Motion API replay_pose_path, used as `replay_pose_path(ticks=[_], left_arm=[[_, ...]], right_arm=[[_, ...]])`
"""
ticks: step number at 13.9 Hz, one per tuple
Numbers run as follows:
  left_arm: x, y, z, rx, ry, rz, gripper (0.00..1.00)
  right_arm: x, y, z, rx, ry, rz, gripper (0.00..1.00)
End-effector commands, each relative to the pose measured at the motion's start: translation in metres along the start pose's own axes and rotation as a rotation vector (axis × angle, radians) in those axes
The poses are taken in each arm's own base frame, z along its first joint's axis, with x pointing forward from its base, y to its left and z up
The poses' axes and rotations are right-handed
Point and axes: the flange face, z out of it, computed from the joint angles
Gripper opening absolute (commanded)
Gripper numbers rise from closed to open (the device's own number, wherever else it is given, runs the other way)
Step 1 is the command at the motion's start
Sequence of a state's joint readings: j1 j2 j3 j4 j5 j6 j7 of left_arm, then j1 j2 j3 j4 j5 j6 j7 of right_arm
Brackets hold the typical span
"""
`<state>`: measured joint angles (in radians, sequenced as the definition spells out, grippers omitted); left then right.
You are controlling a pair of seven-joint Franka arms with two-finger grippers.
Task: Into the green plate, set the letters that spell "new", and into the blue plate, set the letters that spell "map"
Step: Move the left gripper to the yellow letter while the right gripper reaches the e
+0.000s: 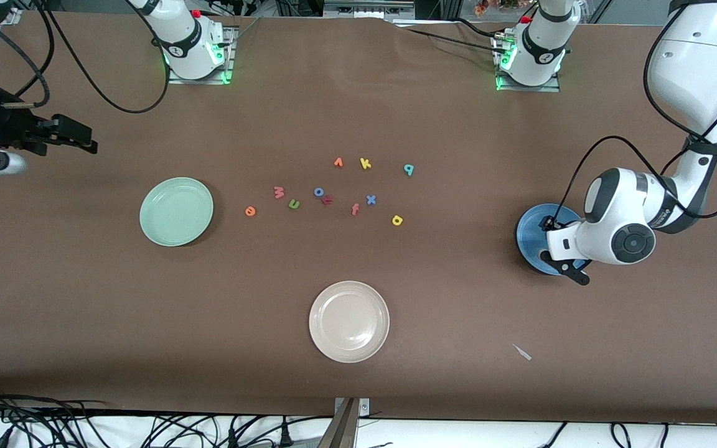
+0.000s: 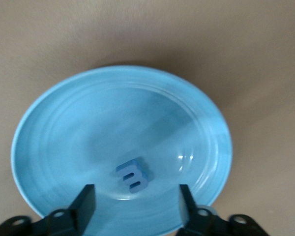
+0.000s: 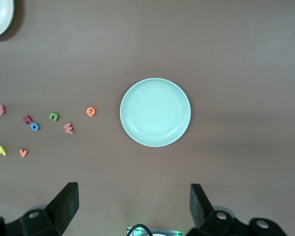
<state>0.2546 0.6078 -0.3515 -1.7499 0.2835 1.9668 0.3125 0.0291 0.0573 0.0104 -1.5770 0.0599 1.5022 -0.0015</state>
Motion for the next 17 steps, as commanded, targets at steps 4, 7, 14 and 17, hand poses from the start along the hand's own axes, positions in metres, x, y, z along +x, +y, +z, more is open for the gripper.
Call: replay_pose_path(ticks=[4,7,14,17], left_arm=[[0.026,0.086,-0.043,-0.039,0.066,-0.238,1.00],[0.049,0.140,-0.048,-0.084,0.137,-0.375,1.00],[0.084,0.266,-0.037,-0.122,0.235,-0.658,1.00],[0.097,0.308,-0.028,-0.147,0.286,-0.728,1.00]], right_arm=[[0.004,-0.052,0.012,-0.038,-0.030,0.000,1.00],[0.017,-0.090,0.036,-0.050,-0.037,0.027,1.00],[0.059,-0.140,0.115,-0.075,-0.047,0.022,1.00],[0.074,-0.150,0.161,-0.101,-0.038,0.019,1.00]])
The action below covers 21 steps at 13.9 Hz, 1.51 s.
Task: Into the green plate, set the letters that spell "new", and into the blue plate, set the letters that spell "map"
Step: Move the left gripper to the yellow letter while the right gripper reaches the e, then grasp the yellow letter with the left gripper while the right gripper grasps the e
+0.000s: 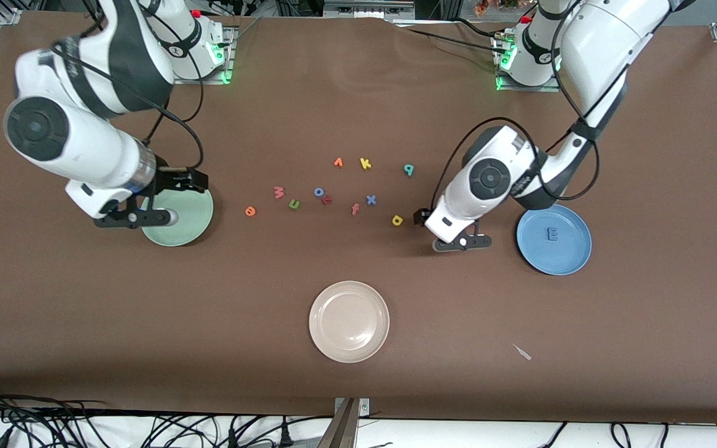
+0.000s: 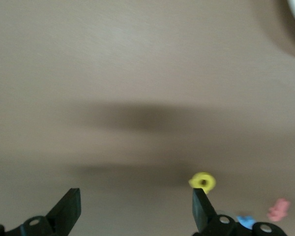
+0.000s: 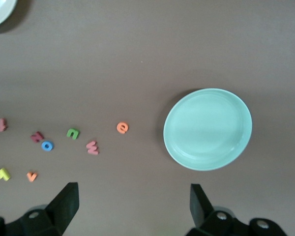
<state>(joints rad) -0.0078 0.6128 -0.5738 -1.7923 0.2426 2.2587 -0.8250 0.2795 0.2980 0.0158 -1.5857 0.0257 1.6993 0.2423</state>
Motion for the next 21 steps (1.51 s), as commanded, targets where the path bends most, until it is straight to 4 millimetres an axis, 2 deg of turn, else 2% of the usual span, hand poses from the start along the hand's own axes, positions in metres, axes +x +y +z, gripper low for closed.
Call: replay_pose_path(ticks=[1,4,6,9,13,17,18,21], left_arm=[[-0.012,0.023,0.018,-0.008,0.043,-0.068,1.00],[-0.027,0.046,0.051,0.032,0.115,-0.103,1.00],[-0.024,0.050,0.054,0.039,0.141,-0.118,0.98],[-0.037,0.061,0.067,0.049,0.125,-0.095,0.98],[-0.049,0.068,0.084,0.089,0.136,-0.084,0.95],[-0.047,0.065,0.094,0.101,0.131,-0.089,0.84],[-0.041,0.070,0.088,0.087,0.145,-0.092,0.81],[-0.040,0.081,0.092,0.073,0.145,-0.085,0.74]], right_arm=[[0.013,-0.010,0.041,-0.019,0.037,0.041,1.00],[0.018,-0.018,0.097,-0.002,0.092,0.069,1.00],[0.015,-0.032,0.128,0.008,0.122,0.101,1.00],[0.000,-0.047,0.171,0.023,0.149,0.179,1.00],[-0.017,-0.049,0.206,0.041,0.170,0.228,1.00],[-0.033,-0.052,0.232,0.060,0.191,0.249,1.00],[-0.036,-0.051,0.238,0.064,0.198,0.251,0.99],[-0.051,-0.048,0.259,0.075,0.218,0.253,0.99]])
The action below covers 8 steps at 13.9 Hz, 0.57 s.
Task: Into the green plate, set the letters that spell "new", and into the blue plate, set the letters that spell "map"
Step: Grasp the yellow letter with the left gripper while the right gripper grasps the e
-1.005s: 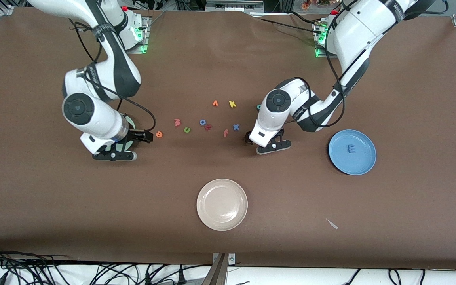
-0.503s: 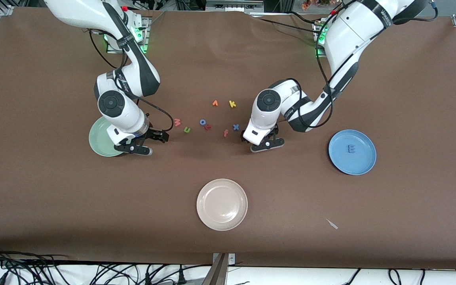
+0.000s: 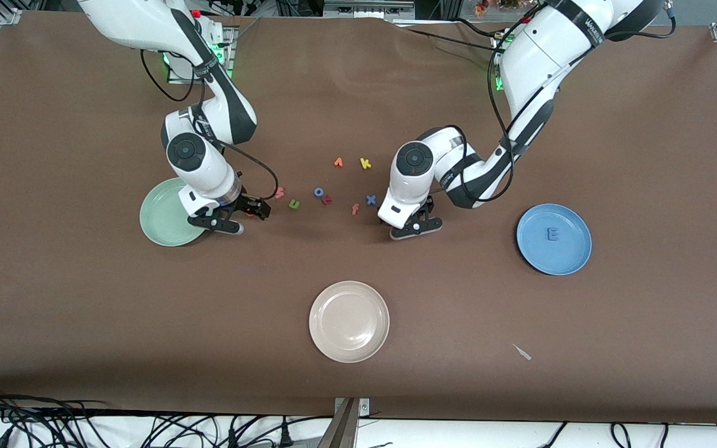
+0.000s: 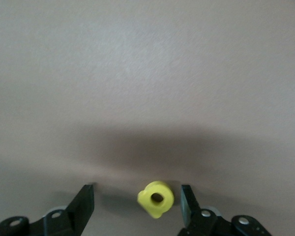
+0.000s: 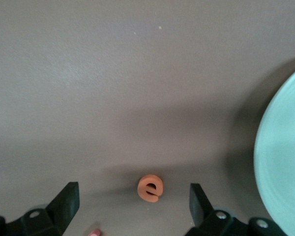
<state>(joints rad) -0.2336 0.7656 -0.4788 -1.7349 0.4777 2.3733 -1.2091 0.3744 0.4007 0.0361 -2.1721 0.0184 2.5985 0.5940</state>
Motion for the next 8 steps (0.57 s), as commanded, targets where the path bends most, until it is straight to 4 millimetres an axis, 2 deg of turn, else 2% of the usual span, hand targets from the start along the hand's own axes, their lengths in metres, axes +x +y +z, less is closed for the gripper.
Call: replay_pose_path(ticks=[1,8], left_arm=[[0.001,0.014,0.004,-0.002,0.028,0.011,0.71],[0.001,0.015,0.004,0.000,0.028,0.014,0.67]], right_arm=[[-0.020,0.008,0.007,0.007,0.025,0.007,0.99],[-0.032,0.003,0.017,0.007,0.023,-0.009,0.98]])
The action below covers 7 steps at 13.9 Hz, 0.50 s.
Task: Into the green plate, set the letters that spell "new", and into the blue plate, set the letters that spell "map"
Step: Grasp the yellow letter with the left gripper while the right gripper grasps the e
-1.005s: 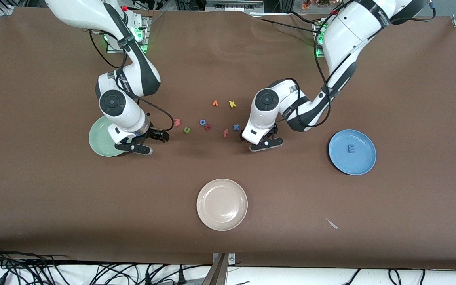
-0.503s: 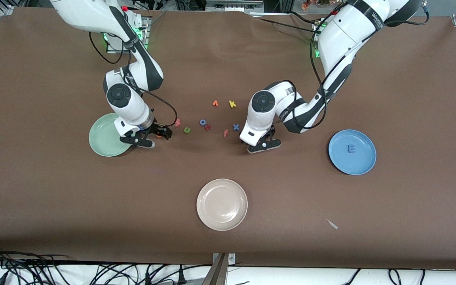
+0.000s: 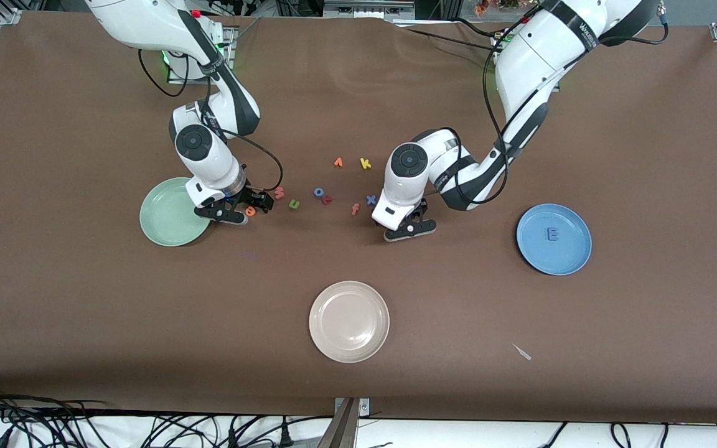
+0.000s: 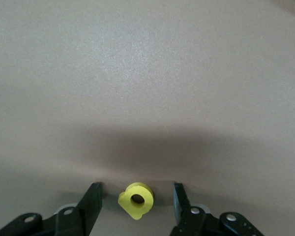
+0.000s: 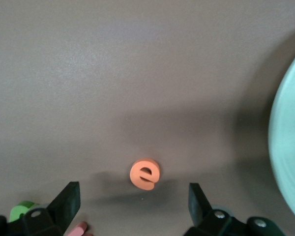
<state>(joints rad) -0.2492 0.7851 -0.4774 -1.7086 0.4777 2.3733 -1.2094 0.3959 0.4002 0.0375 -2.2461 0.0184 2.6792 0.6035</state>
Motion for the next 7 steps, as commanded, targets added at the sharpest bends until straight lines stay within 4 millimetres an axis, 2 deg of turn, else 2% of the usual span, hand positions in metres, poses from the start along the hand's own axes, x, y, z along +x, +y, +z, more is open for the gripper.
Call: replay_pose_path(ticks=[1,3,6,7], left_arm=[[0.0038,0.0053,0.0009,0.007,0.030,0.006,0.67],[0.0033,0.0051,0.0015,0.008,0.029,0.006,0.64],[0.0023,0.0055,0.0024,0.009,0.028,0.012,0.45],[0.0029,0.0048,0.0028,0.012,0.029,0.012,0.43]], right_arm=[[-0.0068,-0.0002,0.0004,0.011,0.027,0.003,0.98],[-0.0073,0.0002,0.0022,0.011,0.027,0.003,0.98],[-0.0106,0.0046,0.0062,0.007,0.024,0.007,0.96],[-0.0130,0.0064,0.0081,0.015,0.035,0.006,0.95]])
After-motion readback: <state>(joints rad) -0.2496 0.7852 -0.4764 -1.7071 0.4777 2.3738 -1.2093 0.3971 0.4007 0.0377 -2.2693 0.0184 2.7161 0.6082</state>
